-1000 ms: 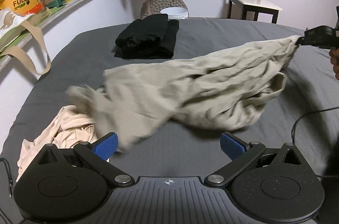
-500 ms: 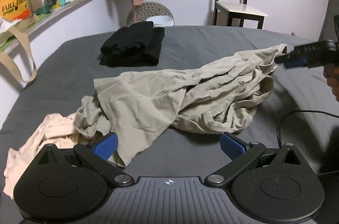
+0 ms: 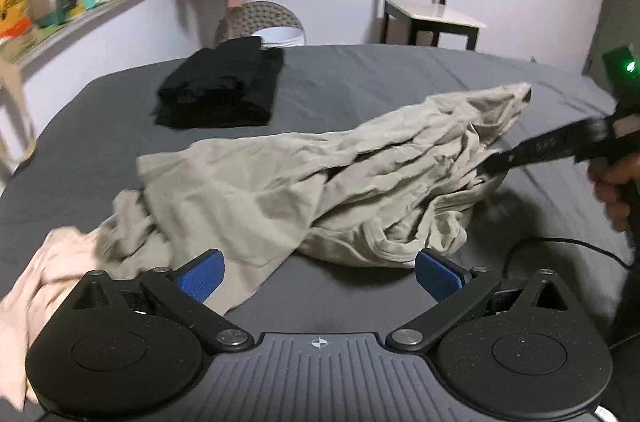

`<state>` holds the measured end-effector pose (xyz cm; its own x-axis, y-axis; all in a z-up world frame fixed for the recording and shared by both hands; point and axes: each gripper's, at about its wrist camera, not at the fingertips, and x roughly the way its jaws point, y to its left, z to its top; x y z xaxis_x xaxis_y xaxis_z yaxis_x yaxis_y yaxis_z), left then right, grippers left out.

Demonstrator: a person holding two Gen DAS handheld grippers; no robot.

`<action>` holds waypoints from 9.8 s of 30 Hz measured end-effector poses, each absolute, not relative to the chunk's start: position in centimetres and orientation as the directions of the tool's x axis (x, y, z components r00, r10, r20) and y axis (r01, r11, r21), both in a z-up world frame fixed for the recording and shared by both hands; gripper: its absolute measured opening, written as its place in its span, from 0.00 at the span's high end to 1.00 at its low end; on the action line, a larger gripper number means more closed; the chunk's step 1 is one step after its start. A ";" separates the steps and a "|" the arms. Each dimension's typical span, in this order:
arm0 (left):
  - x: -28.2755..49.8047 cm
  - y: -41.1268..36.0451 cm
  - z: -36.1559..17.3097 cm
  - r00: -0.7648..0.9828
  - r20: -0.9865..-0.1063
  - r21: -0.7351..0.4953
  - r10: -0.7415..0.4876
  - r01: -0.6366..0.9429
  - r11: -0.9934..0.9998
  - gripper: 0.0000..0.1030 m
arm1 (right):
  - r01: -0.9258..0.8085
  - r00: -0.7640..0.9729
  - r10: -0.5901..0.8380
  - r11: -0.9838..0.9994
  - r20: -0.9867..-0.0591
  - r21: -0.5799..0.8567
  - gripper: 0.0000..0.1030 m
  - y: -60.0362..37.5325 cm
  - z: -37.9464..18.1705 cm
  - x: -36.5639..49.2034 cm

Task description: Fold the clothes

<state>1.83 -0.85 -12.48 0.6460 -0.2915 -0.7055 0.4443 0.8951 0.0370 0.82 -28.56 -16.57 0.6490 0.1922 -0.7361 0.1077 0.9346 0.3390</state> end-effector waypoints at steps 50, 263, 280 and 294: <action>1.6 -5.6 -17.4 0.538 -0.773 0.043 -0.335 0.572 0.819 0.65 | -0.021 0.668 0.363 0.882 -0.650 0.471 0.56 -32.4 -16.7 0.5; 3.8 3.2 -19.9 0.323 -0.702 -0.657 -0.635 0.053 0.752 0.97 | 0.100 0.686 0.631 0.412 -0.363 0.906 0.47 -42.1 -18.5 -4.2; 3.9 2.9 -19.2 0.280 -0.744 -0.591 -0.607 0.150 0.793 0.97 | 0.159 0.640 0.684 0.329 -0.351 0.931 0.48 -40.9 -20.3 -2.9; 4.7 2.4 -18.7 0.317 -0.764 -0.554 -0.562 0.126 0.823 0.97 | 0.143 0.665 0.689 0.262 -0.289 0.954 0.68 -41.2 -20.8 -3.1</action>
